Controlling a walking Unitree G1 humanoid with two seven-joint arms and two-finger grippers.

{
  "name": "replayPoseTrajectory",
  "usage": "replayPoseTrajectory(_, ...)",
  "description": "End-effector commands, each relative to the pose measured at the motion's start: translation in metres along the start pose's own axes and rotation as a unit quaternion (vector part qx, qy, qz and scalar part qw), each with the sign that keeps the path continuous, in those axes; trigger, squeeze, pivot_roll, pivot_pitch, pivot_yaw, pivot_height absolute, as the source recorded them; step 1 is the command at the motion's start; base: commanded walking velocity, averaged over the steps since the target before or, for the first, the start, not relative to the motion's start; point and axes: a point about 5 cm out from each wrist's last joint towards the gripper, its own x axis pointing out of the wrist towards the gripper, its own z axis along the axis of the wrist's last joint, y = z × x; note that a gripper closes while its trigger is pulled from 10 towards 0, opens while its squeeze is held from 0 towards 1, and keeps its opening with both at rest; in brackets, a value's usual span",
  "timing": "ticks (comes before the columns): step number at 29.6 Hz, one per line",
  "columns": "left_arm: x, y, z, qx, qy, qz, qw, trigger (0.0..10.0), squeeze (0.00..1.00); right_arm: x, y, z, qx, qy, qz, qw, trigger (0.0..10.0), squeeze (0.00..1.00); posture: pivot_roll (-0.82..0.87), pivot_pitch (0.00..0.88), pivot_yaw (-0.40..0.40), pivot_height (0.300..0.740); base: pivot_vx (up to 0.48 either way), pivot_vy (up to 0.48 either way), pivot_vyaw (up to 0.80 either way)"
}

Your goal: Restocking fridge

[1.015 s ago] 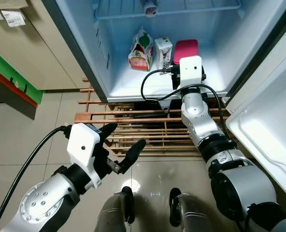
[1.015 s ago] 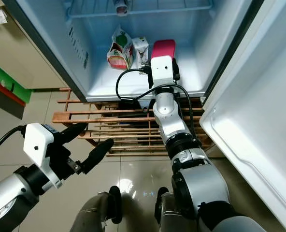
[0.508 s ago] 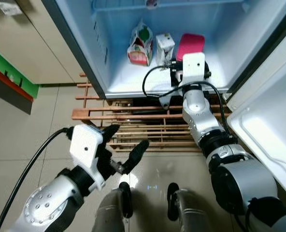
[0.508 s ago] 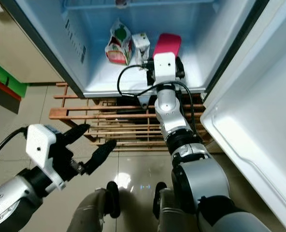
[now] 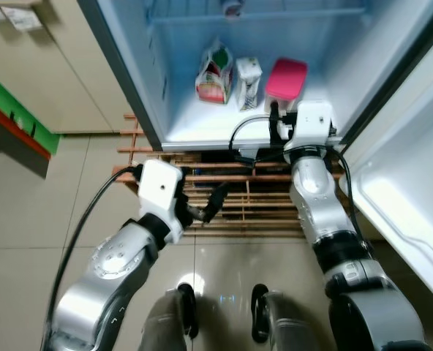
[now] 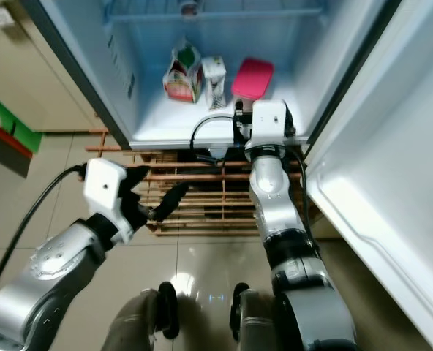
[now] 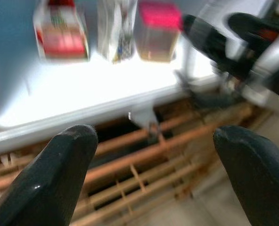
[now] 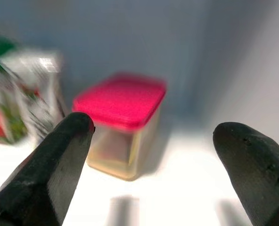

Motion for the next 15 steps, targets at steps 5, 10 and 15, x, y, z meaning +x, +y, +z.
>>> replayPoseTrajectory(5, 0.009, 0.013, -0.004, 0.000, -0.013, 0.053, 0.999, 10.0, 0.00, -0.042, 0.001, 0.015, -0.010, -0.034, 0.047, 0.998, 10.0, 0.73, -0.11, 0.000, 0.015, 0.740, 0.000, 0.000, 0.00)
replayPoseTrajectory(10, -0.007, 0.041, 0.002, 0.024, -0.053, 0.149, 0.987, 10.0, 0.00, -0.102, -0.025, 0.000, 0.011, -0.001, 0.025, 1.000, 10.0, 0.00, -0.09, 0.000, 0.007, 0.740, 0.000, 0.000, 0.00)
replayPoseTrajectory(15, 0.007, 0.043, 0.005, 0.046, -0.071, 0.159, 0.984, 10.0, 0.00, -0.095, -0.048, -0.019, 0.043, 0.048, -0.033, 0.997, 10.0, 0.00, -0.09, 0.000, 0.019, 0.740, 0.000, 0.000, 0.00)
